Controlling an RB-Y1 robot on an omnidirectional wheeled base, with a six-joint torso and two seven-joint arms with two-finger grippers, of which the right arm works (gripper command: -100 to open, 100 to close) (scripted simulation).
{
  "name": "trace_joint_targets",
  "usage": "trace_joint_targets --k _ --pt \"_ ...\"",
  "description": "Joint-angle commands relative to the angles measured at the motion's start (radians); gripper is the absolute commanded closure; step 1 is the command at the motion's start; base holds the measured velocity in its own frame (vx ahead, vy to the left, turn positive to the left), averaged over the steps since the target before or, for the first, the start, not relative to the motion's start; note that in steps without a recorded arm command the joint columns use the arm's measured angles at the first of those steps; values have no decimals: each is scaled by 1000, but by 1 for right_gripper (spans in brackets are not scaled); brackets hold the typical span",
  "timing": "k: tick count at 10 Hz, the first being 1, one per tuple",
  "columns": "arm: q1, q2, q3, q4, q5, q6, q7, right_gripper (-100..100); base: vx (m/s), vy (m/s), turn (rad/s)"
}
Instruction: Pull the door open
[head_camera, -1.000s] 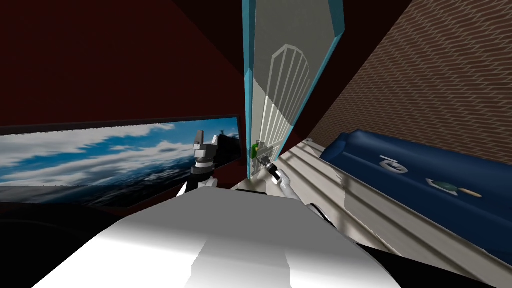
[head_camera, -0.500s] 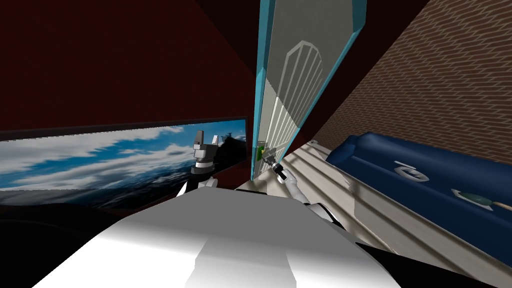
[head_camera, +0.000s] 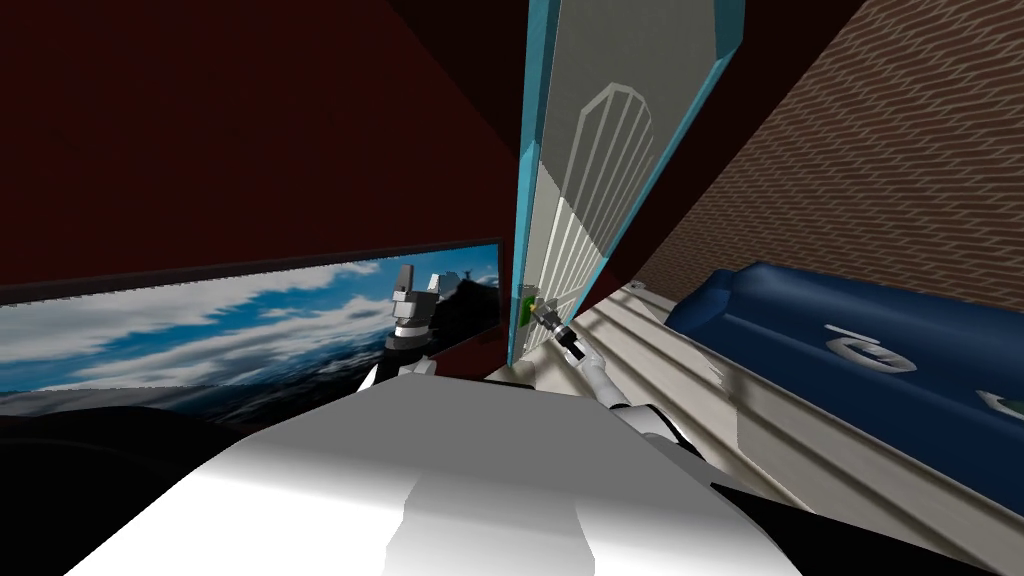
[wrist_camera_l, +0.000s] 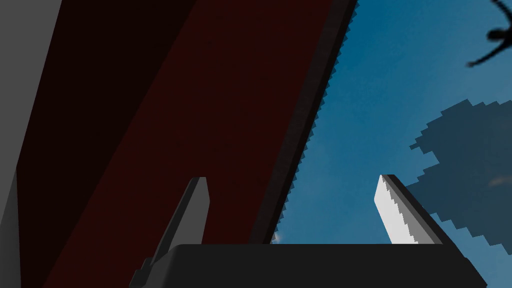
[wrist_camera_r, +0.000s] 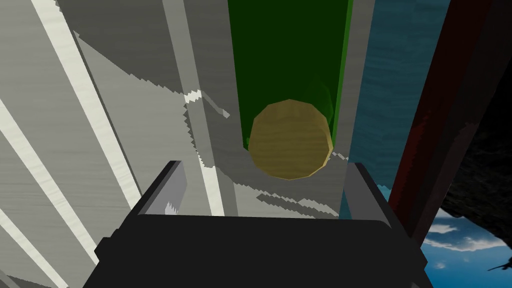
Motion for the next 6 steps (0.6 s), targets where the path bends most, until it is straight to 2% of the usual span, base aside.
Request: trace_joint_targets --k 1,2,6 --pt "0 0 0 0 0 0 0 -100 -16 -19 -34" --pt "0 0 0 0 0 0 0 100 -38 -44 -16" --pt "0 0 0 0 0 0 0 100 -4 -5 2"
